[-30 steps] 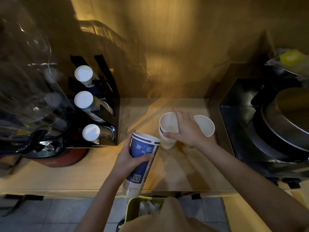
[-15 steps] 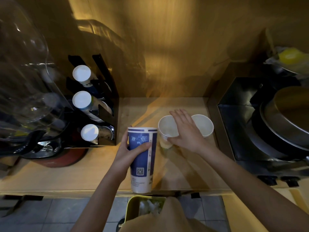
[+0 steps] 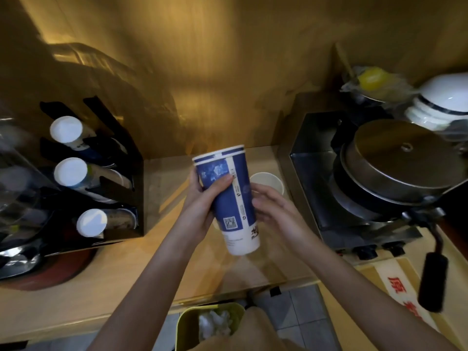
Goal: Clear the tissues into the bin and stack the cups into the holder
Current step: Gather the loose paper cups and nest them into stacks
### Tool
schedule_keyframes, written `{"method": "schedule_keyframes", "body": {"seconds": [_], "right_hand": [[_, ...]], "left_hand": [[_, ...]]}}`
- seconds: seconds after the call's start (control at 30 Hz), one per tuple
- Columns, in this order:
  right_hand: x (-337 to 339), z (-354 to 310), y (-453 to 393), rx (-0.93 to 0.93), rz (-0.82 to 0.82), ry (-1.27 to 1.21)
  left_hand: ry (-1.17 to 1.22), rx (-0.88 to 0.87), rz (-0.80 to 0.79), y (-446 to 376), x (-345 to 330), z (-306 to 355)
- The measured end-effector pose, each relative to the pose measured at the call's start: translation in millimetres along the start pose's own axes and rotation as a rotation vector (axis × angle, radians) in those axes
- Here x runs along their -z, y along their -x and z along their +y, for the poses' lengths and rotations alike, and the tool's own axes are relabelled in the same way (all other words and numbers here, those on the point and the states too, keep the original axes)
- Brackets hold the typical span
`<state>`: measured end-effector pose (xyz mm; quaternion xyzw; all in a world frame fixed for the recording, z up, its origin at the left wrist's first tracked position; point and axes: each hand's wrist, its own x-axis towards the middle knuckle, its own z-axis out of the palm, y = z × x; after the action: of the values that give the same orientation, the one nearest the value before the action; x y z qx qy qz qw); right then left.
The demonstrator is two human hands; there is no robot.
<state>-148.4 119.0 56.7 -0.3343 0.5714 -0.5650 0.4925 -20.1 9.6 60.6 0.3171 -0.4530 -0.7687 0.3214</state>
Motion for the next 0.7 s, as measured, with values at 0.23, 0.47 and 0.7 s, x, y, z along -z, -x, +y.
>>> {"method": "schedule_keyframes", "body": {"seconds": [0.23,0.47,0.7], "right_hand": [[27,-41,-14,0.181,0.152,0.177],[48,-29,-37,0.282,0.291,0.417],[66,15,-54,0.232,0.214,0.567]], "left_hand": [[-0.371,-0.295,-0.091,-27,-61,31],[-0.645,-0.384,-0.042,-33,-84,35],[-0.836,-0.278,-0.010,-43,-65,-3]]}}
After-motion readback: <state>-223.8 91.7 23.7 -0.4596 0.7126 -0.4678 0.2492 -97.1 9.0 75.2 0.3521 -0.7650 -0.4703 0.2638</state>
